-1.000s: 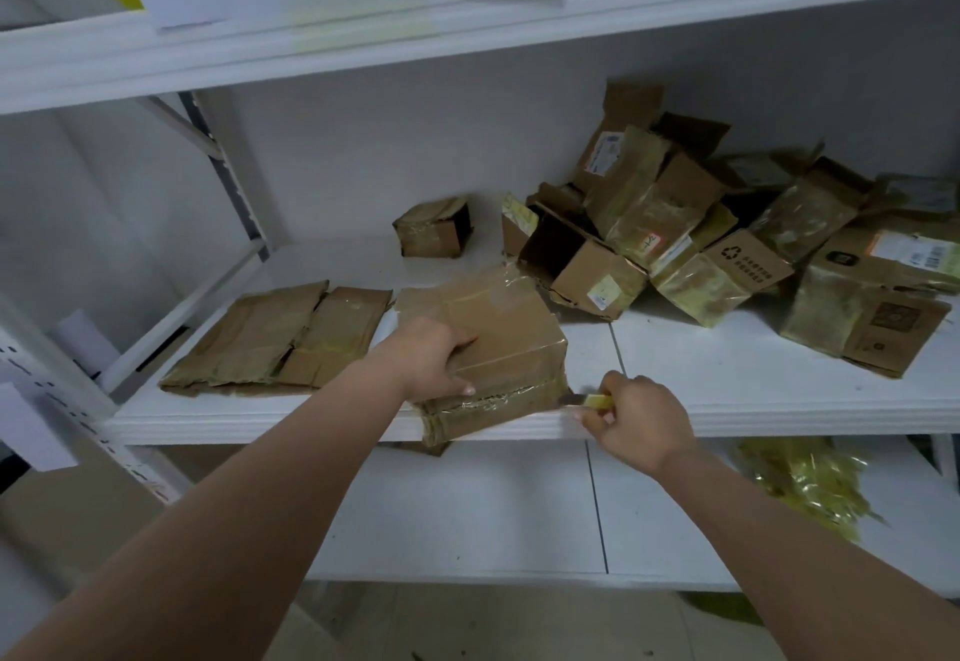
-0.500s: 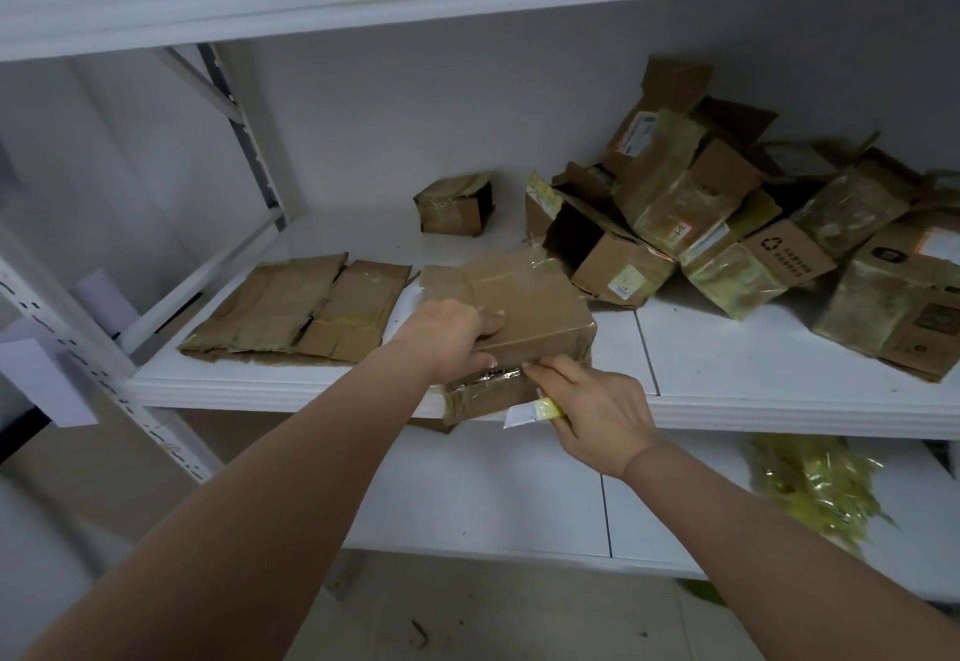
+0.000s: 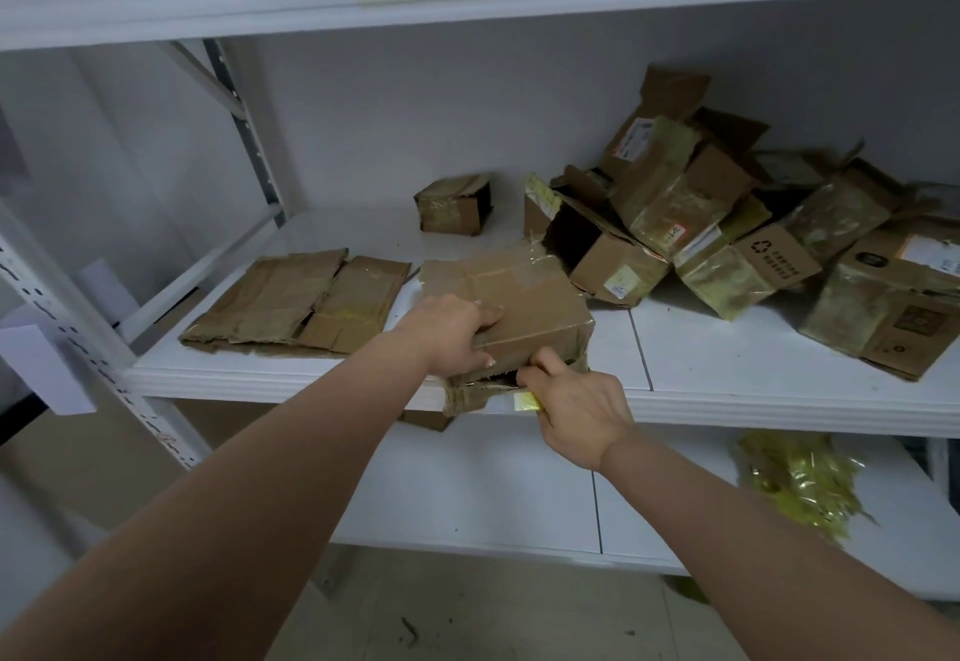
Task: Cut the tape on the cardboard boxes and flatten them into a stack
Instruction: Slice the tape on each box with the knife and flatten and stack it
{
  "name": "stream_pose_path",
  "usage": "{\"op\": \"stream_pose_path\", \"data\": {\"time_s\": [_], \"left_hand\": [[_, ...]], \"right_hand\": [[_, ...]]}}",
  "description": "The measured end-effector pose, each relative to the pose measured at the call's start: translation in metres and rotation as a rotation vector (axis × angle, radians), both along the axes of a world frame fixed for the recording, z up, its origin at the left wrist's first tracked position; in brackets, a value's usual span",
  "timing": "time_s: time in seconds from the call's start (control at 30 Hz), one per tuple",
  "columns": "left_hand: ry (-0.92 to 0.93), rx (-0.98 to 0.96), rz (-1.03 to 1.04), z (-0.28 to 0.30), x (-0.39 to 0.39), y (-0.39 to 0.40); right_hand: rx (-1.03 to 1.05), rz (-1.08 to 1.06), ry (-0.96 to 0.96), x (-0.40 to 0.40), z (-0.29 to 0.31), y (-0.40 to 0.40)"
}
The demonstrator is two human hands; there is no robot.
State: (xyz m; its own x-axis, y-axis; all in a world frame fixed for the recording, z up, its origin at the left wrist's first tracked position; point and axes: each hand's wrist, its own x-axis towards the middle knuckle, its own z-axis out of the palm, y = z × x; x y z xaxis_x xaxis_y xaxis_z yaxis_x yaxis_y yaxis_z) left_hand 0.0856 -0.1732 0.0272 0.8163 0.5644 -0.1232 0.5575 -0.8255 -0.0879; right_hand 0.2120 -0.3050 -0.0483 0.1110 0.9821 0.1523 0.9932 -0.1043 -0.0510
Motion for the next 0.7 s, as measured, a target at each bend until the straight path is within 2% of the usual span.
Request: {"op": "stream_pose_path", "data": {"time_s": [0.47,0.6,0.7], "left_hand": [[-0.083,-0.06,0.071,-0.019,-0.008,-0.017],[-0.08,-0.104,0.07,-0.021,-0.012,-0.012],[-0.094,-0.111,0.071,-0.028,-0.013,-0.007]], "right_hand": [[-0.004,0.0,0.054,-0.006,-0.011,-0.018],[-0.001,0.024,-0.035,0.007,0.002,-0.011],[-0.005,-0.055,-0.113,0.03,0.01,-0.013]]}}
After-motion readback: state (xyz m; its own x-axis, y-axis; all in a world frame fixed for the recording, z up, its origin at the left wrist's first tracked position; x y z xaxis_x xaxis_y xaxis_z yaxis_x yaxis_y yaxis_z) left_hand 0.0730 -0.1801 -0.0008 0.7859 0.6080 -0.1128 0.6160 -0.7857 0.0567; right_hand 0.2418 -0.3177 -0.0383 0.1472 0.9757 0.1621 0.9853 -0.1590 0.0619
